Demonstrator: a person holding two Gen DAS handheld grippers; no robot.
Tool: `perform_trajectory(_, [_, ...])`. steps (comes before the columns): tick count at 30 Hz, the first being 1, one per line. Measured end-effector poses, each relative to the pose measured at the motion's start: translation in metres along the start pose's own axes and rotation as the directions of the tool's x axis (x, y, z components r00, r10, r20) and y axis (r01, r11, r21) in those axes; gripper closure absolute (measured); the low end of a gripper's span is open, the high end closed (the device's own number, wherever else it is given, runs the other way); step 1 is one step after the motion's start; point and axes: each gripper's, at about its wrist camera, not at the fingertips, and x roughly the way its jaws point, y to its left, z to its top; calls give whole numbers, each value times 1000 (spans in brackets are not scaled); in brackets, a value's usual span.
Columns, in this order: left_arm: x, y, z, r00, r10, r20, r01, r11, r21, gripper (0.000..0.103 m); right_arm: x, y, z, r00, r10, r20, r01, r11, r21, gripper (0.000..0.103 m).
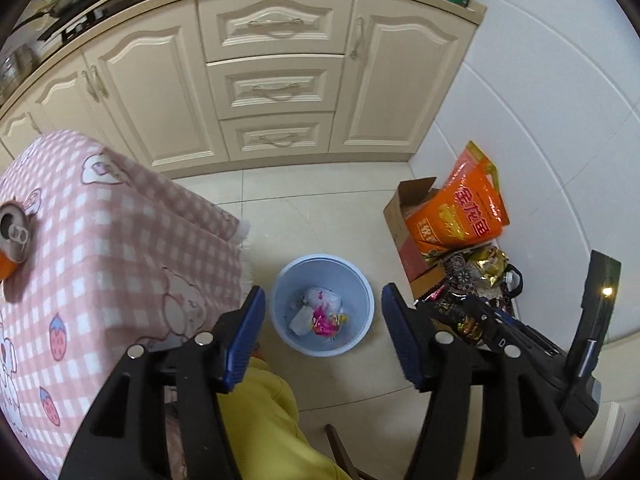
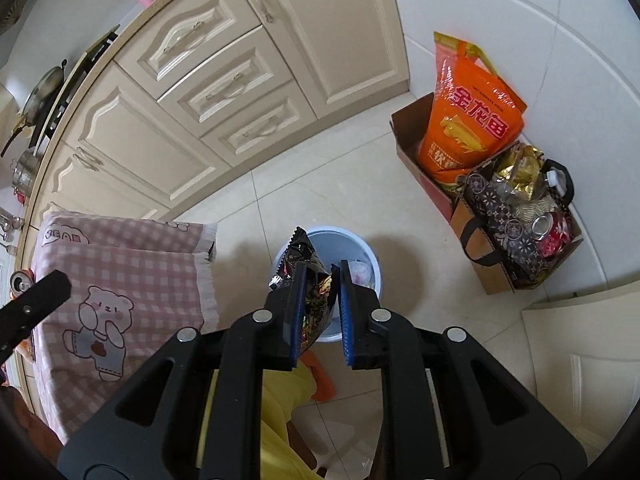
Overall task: Collect trash
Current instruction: 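Open the left tool and the right tool to drop both into the wastebasket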
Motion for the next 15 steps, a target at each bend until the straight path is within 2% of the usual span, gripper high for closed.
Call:
perform_trajectory(3, [-2, 10, -2, 1000, 8, -7, -8, 1000, -23, 43, 8, 16, 2, 1000, 23, -22, -23, 999, -34, 87])
perform_trajectory(5, [-3, 17, -5, 1000, 18, -6, -19, 999, -33, 43, 9, 30, 5, 997, 66, -32, -67, 997, -41, 85])
perform_trajectory(6, [-4, 21, -6, 1000, 25, -4, -25, 999, -39, 43, 8, 36, 7, 996, 79, -32, -81, 996, -43, 79])
perform_trajectory(7, [-6, 24, -7, 1000, 28, -2, -28, 999, -43, 43, 6, 44, 11, 996, 85, -27, -86, 994, -61, 54])
perform_trajectory(8, [-7, 26, -7, 1000, 31, -2, -31, 998, -46, 43, 1, 53, 14, 997, 78, -5, -78, 993, -84, 35])
perform_trajectory(9, [-8, 30, -9, 999, 33, -3, -34, 998, -50, 43, -6, 57, 14, 997, 68, 31, -65, 994, -93, 24])
perform_trajectory(11, [-10, 35, -11, 1000, 31, -4, -31, 998, -60, 41, -16, 65, 13, 994, 59, 87, -49, 992, -113, 24])
perform_trajectory(15, [-14, 44, -16, 1000, 25, -8, -25, 997, -74, 41, -16, 69, 9, 997, 53, 56, -45, 990, -133, 24])
